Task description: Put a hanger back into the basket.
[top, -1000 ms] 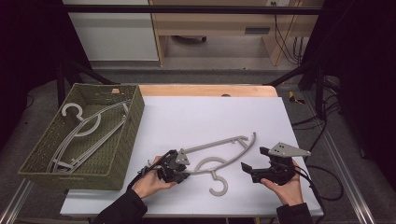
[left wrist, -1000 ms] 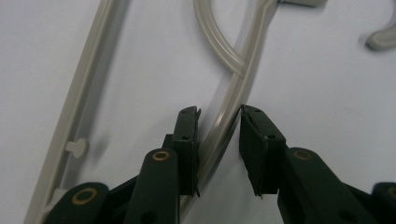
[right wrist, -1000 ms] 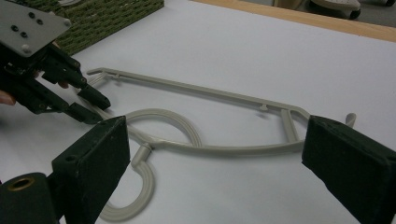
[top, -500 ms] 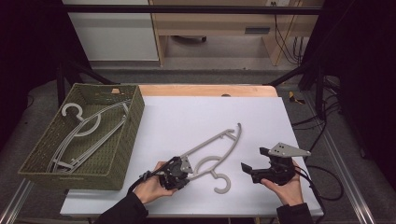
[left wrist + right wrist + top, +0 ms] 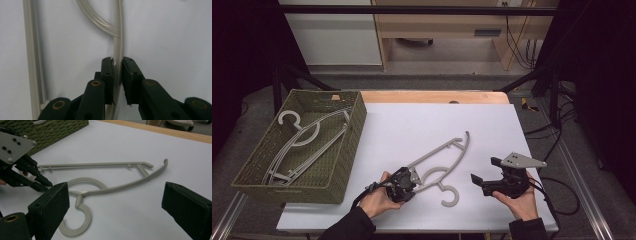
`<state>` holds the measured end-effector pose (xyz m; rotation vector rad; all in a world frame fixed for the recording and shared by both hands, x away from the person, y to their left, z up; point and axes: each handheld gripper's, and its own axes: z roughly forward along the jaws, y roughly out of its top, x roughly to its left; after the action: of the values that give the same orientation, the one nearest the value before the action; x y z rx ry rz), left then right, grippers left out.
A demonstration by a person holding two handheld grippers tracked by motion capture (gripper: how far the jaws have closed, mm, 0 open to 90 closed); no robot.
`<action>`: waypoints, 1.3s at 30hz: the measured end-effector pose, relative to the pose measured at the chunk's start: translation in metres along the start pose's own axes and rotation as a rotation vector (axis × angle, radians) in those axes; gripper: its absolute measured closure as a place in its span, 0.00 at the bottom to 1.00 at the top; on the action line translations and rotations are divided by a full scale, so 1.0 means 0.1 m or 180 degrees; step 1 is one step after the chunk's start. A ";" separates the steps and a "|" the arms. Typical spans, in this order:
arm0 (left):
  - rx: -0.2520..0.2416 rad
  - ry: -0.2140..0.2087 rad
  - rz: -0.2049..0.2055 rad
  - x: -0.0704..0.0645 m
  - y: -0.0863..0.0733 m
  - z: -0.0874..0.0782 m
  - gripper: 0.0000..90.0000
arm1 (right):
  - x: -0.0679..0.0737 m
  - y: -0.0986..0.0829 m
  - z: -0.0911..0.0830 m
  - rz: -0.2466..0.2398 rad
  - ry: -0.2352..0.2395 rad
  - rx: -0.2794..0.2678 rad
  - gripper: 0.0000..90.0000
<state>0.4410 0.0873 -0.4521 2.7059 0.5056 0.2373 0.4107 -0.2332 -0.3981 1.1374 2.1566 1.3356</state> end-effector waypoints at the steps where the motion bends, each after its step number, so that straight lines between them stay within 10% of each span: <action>1: -0.0015 -0.0010 0.0018 0.00 0.00 0.00 0.91 | 0.00 0.00 0.00 0.0002 -0.0002 0.0001 0.09; 15: -0.0469 -0.0039 -0.0066 0.00 -0.07 -0.25 0.92 | -0.02 -0.01 -0.03 -0.0007 -0.0011 -0.0012 0.09; 39: -0.0959 0.0105 -0.0289 0.12 -0.33 -1.13 0.92 | -0.07 -0.02 -0.06 0.0045 -0.0046 -0.0045 0.09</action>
<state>0.4155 0.1582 -0.3608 2.3846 0.5527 0.3073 0.4098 -0.2427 -0.3977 1.1556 2.1293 1.3423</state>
